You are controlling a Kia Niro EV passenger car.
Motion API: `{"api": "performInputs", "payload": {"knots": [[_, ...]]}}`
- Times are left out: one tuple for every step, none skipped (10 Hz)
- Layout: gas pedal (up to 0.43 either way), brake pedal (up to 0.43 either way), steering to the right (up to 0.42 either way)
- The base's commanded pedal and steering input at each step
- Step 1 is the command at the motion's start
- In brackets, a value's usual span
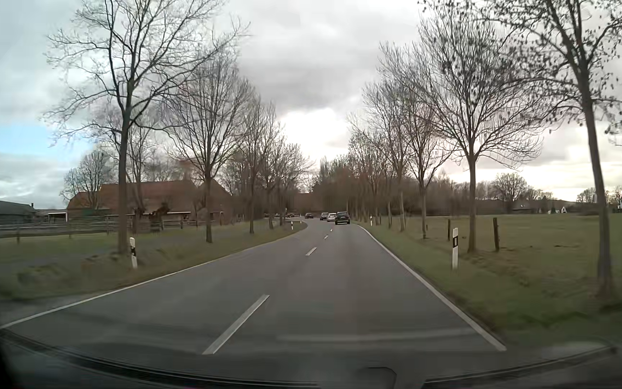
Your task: Follow the waypoints while adhering to traffic rules and regulations
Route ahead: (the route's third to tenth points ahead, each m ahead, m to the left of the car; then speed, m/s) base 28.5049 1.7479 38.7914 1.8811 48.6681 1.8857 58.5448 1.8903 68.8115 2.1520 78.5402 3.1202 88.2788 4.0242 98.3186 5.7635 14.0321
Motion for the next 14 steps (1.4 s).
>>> {"api": "performInputs", "payload": {"knots": [[0.220, 0.000, 0.008], [0.220, 0.000, 0.008], [0.220, 0.000, 0.008], [0.220, 0.000, 0.008], [0.220, 0.000, 0.007], [0.220, 0.000, 0.007], [0.220, 0.000, 0.006], [0.220, 0.000, 0.004], [0.220, 0.000, 0.005], [0.220, 0.000, 0.004], [0.220, 0.000, 0.004], [0.220, 0.000, 0.004], [0.209, 0.000, 0.004], [0.209, 0.000, 0.004]]}}
